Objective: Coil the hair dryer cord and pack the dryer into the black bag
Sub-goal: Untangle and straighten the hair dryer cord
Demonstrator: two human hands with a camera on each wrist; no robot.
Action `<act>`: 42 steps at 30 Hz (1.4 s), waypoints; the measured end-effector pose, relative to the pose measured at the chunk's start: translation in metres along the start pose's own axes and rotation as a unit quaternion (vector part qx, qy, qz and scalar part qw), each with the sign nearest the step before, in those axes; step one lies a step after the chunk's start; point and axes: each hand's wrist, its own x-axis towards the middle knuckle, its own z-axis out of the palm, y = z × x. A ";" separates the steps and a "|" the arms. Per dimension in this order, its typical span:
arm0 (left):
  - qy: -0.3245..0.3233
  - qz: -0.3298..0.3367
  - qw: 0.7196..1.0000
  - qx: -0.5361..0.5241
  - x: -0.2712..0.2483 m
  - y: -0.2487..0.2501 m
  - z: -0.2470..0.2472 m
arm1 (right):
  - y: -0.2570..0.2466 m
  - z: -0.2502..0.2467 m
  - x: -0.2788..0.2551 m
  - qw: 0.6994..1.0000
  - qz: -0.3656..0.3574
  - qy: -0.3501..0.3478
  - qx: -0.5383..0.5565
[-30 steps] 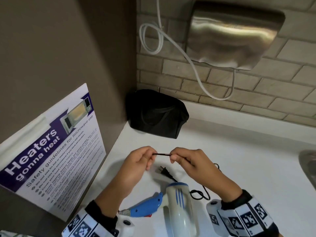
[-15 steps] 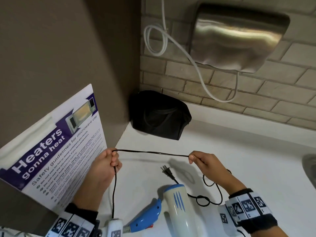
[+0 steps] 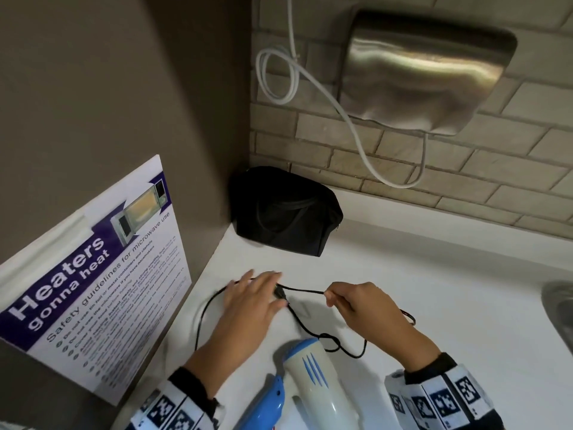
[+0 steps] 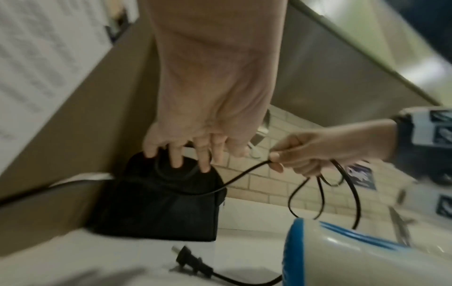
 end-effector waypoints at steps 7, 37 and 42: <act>-0.053 0.032 0.975 -0.215 -0.001 0.049 -0.017 | -0.027 -0.010 -0.007 0.998 -0.067 -0.007 -0.002; 0.065 -0.110 0.984 -0.121 -0.024 -0.030 -0.035 | 0.006 0.004 0.000 0.998 -0.032 -0.019 0.044; 0.068 0.007 0.998 0.016 -0.018 0.017 -0.016 | -0.019 -0.002 -0.002 0.998 -0.057 -0.026 -0.028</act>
